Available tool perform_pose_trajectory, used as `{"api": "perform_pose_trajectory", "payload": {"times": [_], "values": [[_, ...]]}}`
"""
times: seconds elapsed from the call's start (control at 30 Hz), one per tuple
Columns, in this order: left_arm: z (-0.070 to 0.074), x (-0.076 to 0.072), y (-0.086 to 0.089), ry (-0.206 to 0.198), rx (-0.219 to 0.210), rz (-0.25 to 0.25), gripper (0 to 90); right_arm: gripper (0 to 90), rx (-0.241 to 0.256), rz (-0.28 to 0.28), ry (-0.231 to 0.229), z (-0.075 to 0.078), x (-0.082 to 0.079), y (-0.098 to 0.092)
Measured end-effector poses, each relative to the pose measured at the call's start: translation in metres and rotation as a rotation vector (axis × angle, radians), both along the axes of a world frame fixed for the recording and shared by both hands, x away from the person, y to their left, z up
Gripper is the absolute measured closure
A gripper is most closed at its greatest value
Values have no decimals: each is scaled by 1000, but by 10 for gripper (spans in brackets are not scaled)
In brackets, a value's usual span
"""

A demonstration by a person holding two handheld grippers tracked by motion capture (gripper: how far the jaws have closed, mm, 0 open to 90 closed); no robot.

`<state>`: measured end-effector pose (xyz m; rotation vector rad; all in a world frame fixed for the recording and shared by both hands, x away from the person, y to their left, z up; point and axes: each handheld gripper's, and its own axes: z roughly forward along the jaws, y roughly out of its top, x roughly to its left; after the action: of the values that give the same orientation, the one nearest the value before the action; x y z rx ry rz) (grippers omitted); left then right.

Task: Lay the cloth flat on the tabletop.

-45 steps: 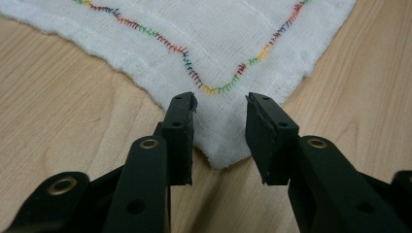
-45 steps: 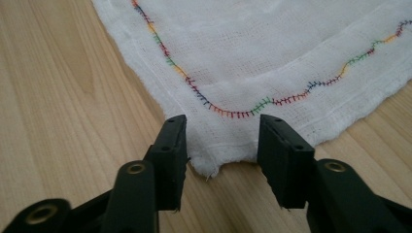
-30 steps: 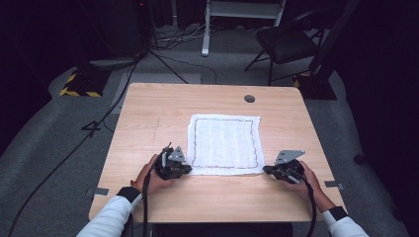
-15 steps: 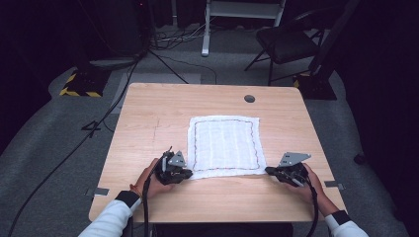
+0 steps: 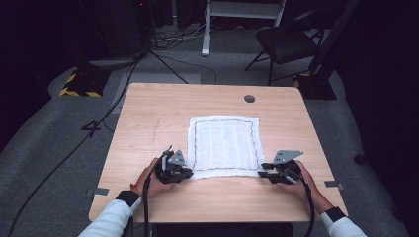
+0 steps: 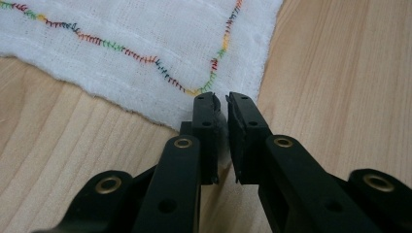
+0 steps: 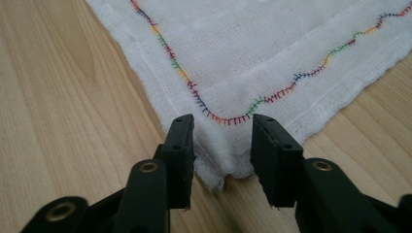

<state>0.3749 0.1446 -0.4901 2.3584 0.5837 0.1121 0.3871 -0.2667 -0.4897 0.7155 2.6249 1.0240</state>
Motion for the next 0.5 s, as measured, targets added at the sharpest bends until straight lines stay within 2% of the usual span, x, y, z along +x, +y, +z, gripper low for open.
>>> {"api": "perform_pose_trajectory", "payload": {"times": [0.1, 0.13, 0.27, 0.5], "values": [[0, 0, 0, 4, -4, -4, 806, 844, 0, -2, 6, 0, 0, -3], [0, -1, -1, 7, -7, -7, 816, 865, -6, -5, 7, 1, 0, -4], [0, -5, -5, 15, -7, -28, 839, 877, -40, -2, -3, 3, -9, -10], [1, -15, -11, 25, -12, -57, 816, 877, -29, -9, 24, 4, -24, -22]]}}
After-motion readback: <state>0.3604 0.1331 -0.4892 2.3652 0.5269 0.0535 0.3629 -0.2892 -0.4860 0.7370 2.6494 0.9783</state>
